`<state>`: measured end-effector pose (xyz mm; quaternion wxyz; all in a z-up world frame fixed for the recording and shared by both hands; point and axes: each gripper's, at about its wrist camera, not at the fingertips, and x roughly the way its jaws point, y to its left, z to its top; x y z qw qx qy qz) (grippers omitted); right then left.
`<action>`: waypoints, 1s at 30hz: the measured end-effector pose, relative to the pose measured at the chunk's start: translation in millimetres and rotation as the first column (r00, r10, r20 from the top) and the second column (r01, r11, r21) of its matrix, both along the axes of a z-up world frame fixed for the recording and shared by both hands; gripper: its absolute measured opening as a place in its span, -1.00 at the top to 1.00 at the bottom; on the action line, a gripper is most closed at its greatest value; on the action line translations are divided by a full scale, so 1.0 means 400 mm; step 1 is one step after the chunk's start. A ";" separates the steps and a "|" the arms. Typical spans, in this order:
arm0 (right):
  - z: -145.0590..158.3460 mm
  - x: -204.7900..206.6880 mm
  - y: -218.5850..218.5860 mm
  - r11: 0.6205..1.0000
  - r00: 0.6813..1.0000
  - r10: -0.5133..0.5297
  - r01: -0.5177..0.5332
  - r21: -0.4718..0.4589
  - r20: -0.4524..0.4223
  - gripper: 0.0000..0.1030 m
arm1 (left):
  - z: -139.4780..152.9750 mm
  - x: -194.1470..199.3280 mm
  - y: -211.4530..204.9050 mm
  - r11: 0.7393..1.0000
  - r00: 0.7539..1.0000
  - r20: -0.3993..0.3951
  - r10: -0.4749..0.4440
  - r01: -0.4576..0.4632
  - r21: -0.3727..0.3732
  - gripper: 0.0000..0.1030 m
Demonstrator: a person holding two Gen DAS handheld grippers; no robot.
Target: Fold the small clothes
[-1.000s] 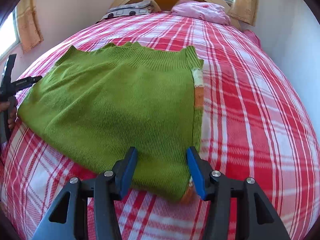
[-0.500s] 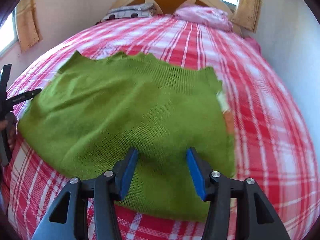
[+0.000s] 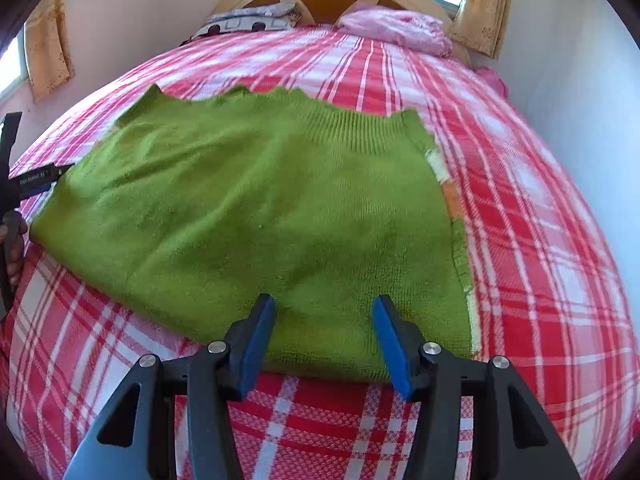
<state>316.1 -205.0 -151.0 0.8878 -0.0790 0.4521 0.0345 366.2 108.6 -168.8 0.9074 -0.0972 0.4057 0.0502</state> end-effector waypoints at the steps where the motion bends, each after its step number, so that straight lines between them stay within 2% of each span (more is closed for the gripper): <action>1: 0.016 -0.002 0.016 1.000 1.000 0.013 -0.013 0.010 0.020 -0.03 | 0.000 -0.001 0.001 1.000 1.000 0.001 -0.001 0.001 -0.002 -0.90; 3: 0.037 0.009 0.073 0.998 0.997 0.066 -0.067 0.014 0.036 -0.03 | 0.000 0.000 -0.002 1.000 1.000 -0.001 -0.001 0.001 0.003 -0.90; 8: 0.031 0.060 0.248 0.973 0.973 0.225 -0.228 0.039 0.058 -0.03 | 0.000 0.001 -0.006 1.000 1.000 -0.004 0.000 0.000 0.010 -0.90; 11: 0.007 0.089 0.332 0.961 0.962 0.268 -0.270 0.049 0.041 -0.03 | 0.000 0.001 -0.006 1.000 1.000 -0.004 0.000 0.000 0.012 -0.90; 14: -0.020 0.094 0.381 0.962 0.962 0.273 -0.273 0.006 0.024 -0.07 | 0.001 0.000 -0.005 1.000 1.000 -0.004 0.000 0.000 0.010 -0.90; 17: -0.034 0.058 0.393 0.960 0.959 0.280 -0.279 -0.028 0.034 -0.07 | 0.000 -0.001 -0.005 1.000 1.000 -0.002 -0.002 0.002 0.004 -0.90; 21: -0.042 0.022 0.371 0.956 0.956 0.293 -0.293 0.011 0.014 -0.06 | 0.000 -0.003 -0.006 1.000 1.000 -0.003 -0.008 0.008 0.003 -0.90; 27: -0.041 0.013 0.374 0.954 0.954 0.300 -0.300 0.010 0.014 -0.06 | 0.003 -0.016 0.001 1.000 1.000 -0.005 -0.023 0.023 -0.012 -0.90; 30: -0.020 -0.010 0.379 0.948 0.947 0.318 -0.318 -0.014 0.044 -0.06 | 0.016 -0.023 0.022 0.994 0.998 0.015 -0.068 0.069 -0.085 -0.90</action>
